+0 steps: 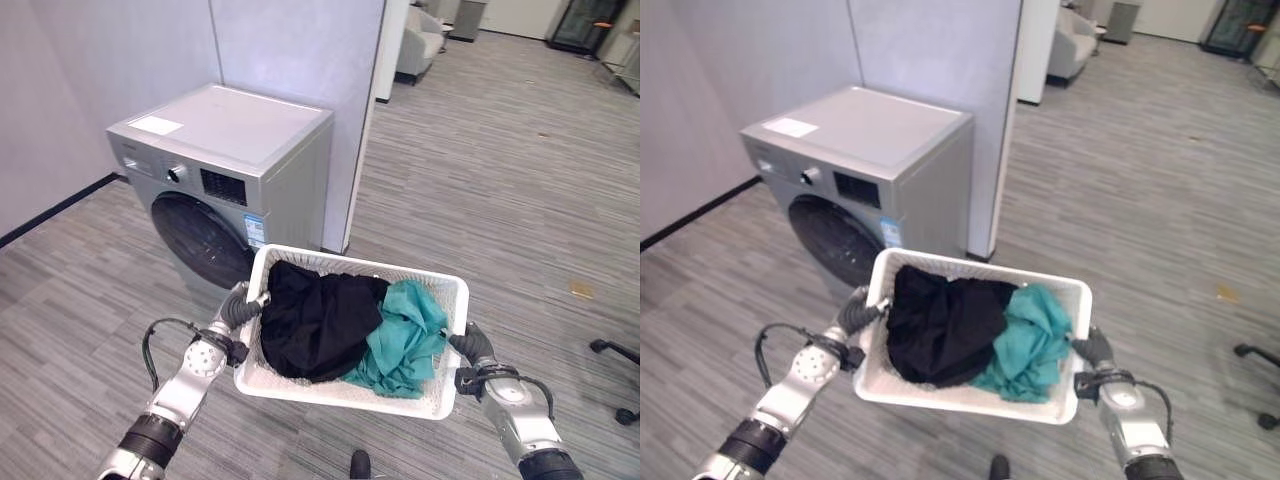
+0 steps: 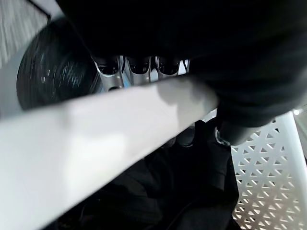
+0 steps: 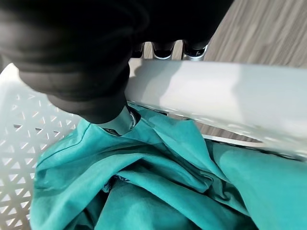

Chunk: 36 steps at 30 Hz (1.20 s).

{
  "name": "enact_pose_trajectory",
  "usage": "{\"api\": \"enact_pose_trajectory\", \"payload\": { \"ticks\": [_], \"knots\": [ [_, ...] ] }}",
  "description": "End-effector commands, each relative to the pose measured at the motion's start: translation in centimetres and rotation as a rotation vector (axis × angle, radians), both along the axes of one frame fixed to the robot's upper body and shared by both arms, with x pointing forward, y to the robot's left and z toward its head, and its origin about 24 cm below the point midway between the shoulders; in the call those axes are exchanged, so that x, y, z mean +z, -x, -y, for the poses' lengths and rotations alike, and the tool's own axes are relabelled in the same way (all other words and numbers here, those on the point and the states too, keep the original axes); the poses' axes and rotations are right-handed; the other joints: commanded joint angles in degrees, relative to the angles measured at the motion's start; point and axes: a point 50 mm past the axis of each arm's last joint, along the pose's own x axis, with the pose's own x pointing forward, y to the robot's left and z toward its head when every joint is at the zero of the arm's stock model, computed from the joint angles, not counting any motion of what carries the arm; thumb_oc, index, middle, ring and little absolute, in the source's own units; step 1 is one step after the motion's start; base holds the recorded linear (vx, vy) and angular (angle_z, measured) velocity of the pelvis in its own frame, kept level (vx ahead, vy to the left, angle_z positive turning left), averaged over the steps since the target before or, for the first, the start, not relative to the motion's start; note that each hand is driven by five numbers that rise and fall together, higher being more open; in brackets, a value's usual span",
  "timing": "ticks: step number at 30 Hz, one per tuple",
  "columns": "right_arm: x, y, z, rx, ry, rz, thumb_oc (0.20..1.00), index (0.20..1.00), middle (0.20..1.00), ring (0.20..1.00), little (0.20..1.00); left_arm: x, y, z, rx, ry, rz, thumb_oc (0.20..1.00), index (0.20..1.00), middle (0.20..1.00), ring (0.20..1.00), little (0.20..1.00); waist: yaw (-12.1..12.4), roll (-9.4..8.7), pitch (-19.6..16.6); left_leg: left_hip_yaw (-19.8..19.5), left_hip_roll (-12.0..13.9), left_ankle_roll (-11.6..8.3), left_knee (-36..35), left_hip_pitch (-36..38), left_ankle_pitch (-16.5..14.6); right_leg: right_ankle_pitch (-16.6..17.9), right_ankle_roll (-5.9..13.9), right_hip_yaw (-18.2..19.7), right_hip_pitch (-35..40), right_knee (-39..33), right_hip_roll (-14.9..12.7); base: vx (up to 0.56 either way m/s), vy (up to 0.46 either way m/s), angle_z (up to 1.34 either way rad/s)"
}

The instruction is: Grab the laundry basket,head to the washer,open it,put in the laundry and shut it.

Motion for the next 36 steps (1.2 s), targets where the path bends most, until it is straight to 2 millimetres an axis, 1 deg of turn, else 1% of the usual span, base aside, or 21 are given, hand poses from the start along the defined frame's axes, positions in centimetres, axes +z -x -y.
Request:
{"api": "enact_pose_trajectory", "payload": {
  "ticks": [1,9,13,15,18,20,22,23,24,25,26,27,28,29,30,31,32,33,34,35,36],
  "knots": [
    [4.5,-1.5,5.2,-0.132,0.102,0.189,0.2,0.2,0.2,0.2,0.2,6.2,-2.6,-5.2,0.189,0.005,0.268,0.2,0.2,0.2,0.2,0.2,-0.03,-0.91,1.57,-3.58,3.6,0.95,2.07,1.34,-7.52,-5.37,7.01,4.76,-0.16,1.02,-7.08,0.0,0.0,0.0],
    [5.9,-2.2,4.6,-0.108,0.075,0.256,0.2,0.2,0.2,0.2,0.2,6.3,-2.6,-5.4,0.194,0.003,0.269,0.2,0.2,0.2,0.2,0.2,-0.01,-0.6,1.44,-3.6,4.05,0.8,1.85,1.74,-7.98,-5.98,7.03,4.77,0.21,0.9,-6.74,0.02,-0.002,0.0],
    [7.7,-2.9,4.0,-0.071,0.068,0.336,0.2,0.2,0.2,0.2,0.2,6.4,-2.6,-5.8,0.204,-0.009,0.272,0.2,0.2,0.2,0.2,0.2,-0.03,-0.56,1.44,-3.57,4.23,0.5,1.61,1.54,-7.49,-6.34,6.71,4.8,-0.2,1.37,-6.75,0.02,-0.029,0.0],
    [8.0,-3.0,3.9,-0.063,0.07,0.346,0.2,0.2,0.2,0.2,0.2,6.5,-2.6,-5.8,0.206,-0.009,0.276,0.2,0.2,0.2,0.2,0.2,0.0,-0.21,1.45,-3.6,4.73,0.41,1.49,1.88,-7.88,-7.15,6.66,4.66,0.05,1.73,-6.35,0.03,-0.061,0.0],
    [8.9,-3.0,4.0,-0.045,0.075,0.375,0.2,0.2,0.2,0.2,0.2,7.2,-2.7,-6.2,0.216,0.001,0.301,0.2,0.2,0.2,0.2,0.2,-0.21,0.15,2.15,-4.49,6.5,-0.48,2.49,0.38,-7.3,-9.88,5.51,4.98,-1.29,5.17,-5.16,0.01,-0.109,0.04],
    [9.1,-2.9,4.1,-0.041,0.081,0.379,0.2,0.2,0.2,0.2,0.2,7.3,-2.7,-6.4,0.225,0.004,0.309,0.2,0.2,0.2,0.2,0.2,-0.33,0.27,2.21,-4.96,7.26,-0.96,3.1,-0.44,-7.07,-10.72,4.96,5.02,-1.59,5.92,-4.54,0.02,-0.144,0.16],
    [9.6,-2.7,4.7,-0.053,0.083,0.397,0.2,0.2,0.2,0.2,0.2,7.6,-2.3,-7.0,0.246,0.02,0.324,0.2,0.2,0.2,0.2,0.2,-0.28,0.04,2.63,-5.75,9.04,-2.82,8.29,-4.14,-6.56,-13.04,3.2,4.03,-0.27,5.98,-3.12,0.05,-0.241,0.41],
    [9.9,-2.6,4.8,-0.055,0.081,0.41,0.2,0.2,0.2,0.2,0.2,7.7,-2.2,-7.1,0.253,0.027,0.332,0.2,0.2,0.2,0.2,0.2,0.19,-0.27,3.45,-6.43,8.97,-3.38,12.25,-6.2,-5.01,-13.45,2.4,3.56,0.68,5.76,-2.71,0.01,-0.204,0.47],
    [10.4,-2.6,4.8,-0.056,0.075,0.434,0.2,0.2,0.2,0.2,0.2,7.9,-2.1,-7.1,0.258,0.05,0.347,0.2,0.2,0.2,0.2,0.2,0.99,-1.05,5.46,-9.31,7.69,-3.76,19.88,-10.36,-2.85,-13.69,1.07,2.82,2.5,5.08,-2.3,-0.02,-0.139,0.44],
    [10.5,-2.6,4.8,-0.056,0.074,0.435,0.2,0.2,0.2,0.2,0.2,7.9,-2.1,-7.1,0.258,0.05,0.347,0.2,0.2,0.2,0.2,0.2,0.69,-1.04,5.55,-9.74,7.57,-3.75,20.67,-10.88,-3.11,-13.63,1.09,2.5,2.62,4.98,-2.36,-0.03,-0.109,0.51],
    [10.7,-2.7,4.8,-0.06,0.069,0.444,0.2,0.2,0.2,0.2,0.2,7.9,-2.0,-7.2,0.268,0.059,0.352,0.2,0.2,0.2,0.2,0.2,1.24,-1.53,6.28,-11.47,7.22,-4.18,23.68,-12.9,-1.36,-13.76,0.66,2.44,3.39,4.51,-2.22,0.0,-0.03,0.57],
    [10.9,-2.8,4.8,-0.064,0.067,0.453,0.2,0.2,0.2,0.2,0.2,7.9,-1.9,-7.2,0.272,0.068,0.356,0.2,0.2,0.2,0.2,0.2,1.68,-1.99,6.86,-12.85,7.54,-4.57,25.54,-14.67,0.02,-13.91,0.66,2.11,3.97,4.07,-2.44,0.04,0.003,0.53],
    [11.1,-3.0,4.9,-0.069,0.064,0.46,0.2,0.2,0.2,0.2,0.2,8.0,-1.8,-7.2,0.276,0.076,0.359,0.2,0.2,0.2,0.2,0.2,1.41,-2.05,6.83,-13.33,8.56,-4.57,24.41,-15.66,-0.32,-14.24,1.04,1.18,4.54,3.49,-2.77,0.07,0.072,0.32],
    [11.2,-3.0,4.9,-0.069,0.064,0.462,0.2,0.2,0.2,0.2,0.2,8.0,-1.6,-7.2,0.275,0.083,0.362,0.2,0.2,0.2,0.2,0.2,1.2,-2.08,6.61,-12.59,9.93,-4.36,21.74,-15.19,-0.83,-14.52,1.39,0.71,5.06,3.08,-3.0,0.09,0.146,0.17],
    [11.4,-3.1,5.1,-0.074,0.072,0.468,0.2,0.2,0.2,0.2,0.2,7.9,-1.6,-7.1,0.274,0.09,0.364,0.2,0.2,0.2,0.2,0.2,1.08,-2.3,6.42,-10.92,12.29,-4.25,18.87,-15.18,-0.48,-14.67,2.12,-0.08,5.41,2.58,-3.82,0.07,0.104,0.25],
    [11.4,-3.1,5.1,-0.074,0.072,0.468,0.2,0.2,0.2,0.2,0.2,7.9,-1.6,-7.1,0.274,0.09,0.364,0.2,0.2,0.2,0.2,0.2,1.11,-2.28,6.35,-10.77,12.41,-4.31,18.28,-14.85,-0.28,-14.69,2.1,-0.07,5.46,2.48,-3.75,0.07,0.268,0.52],
    [11.9,-3.1,5.5,-0.092,0.08,0.486,0.2,0.2,0.2,0.2,0.2,7.9,-1.9,-6.8,0.264,0.095,0.363,0.2,0.2,0.2,0.2,0.2,0.73,-1.73,6.01,-6.57,16.0,-4.14,10.89,-16.55,2.54,-14.94,3.05,-0.84,5.68,1.75,-4.85,0.08,0.295,0.53],
    [12.1,-3.0,5.7,-0.109,0.084,0.499,0.2,0.2,0.2,0.2,0.2,8.1,-2.1,-6.6,0.26,0.09,0.367,0.2,0.2,0.2,0.2,0.2,0.74,-1.22,5.79,-4.67,16.84,-4.67,7.85,-17.11,4.65,-15.0,3.43,-1.28,5.65,1.4,-5.27,0.07,0.3,0.44],
    [12.1,-3.0,5.7,-0.109,0.084,0.499,0.2,0.2,0.2,0.2,0.2,8.0,-2.1,-6.6,0.26,0.09,0.367,0.2,0.2,0.2,0.2,0.2,0.78,-1.22,5.76,-4.6,16.86,-4.68,7.65,-17.02,4.77,-14.99,3.42,-1.25,5.61,1.4,-5.27,0.08,0.363,0.36],
    [12.9,-2.9,6.1,-0.136,0.09,0.536,0.2,0.2,0.2,0.2,0.2,8.4,-2.7,-6.1,0.235,0.074,0.379,0.2,0.2,0.2,0.2,0.2,-0.35,-0.49,5.62,0.86,18.04,-5.33,9.47,-19.13,4.82,-14.28,4.34,-3.1,5.91,0.73,-7.4,0.12,0.366,0.37],
    [12.9,-2.8,6.2,-0.15,0.084,0.542,0.2,0.2,0.2,0.2,0.2,8.5,-2.6,-6.0,0.22,0.065,0.381,0.2,0.2,0.2,0.2,0.2,-0.24,0.05,5.26,1.92,17.84,-5.64,10.64,-18.91,4.2,-13.86,4.64,-3.39,6.22,0.58,-8.19,0.21,0.53,0.32]
  ]
}}
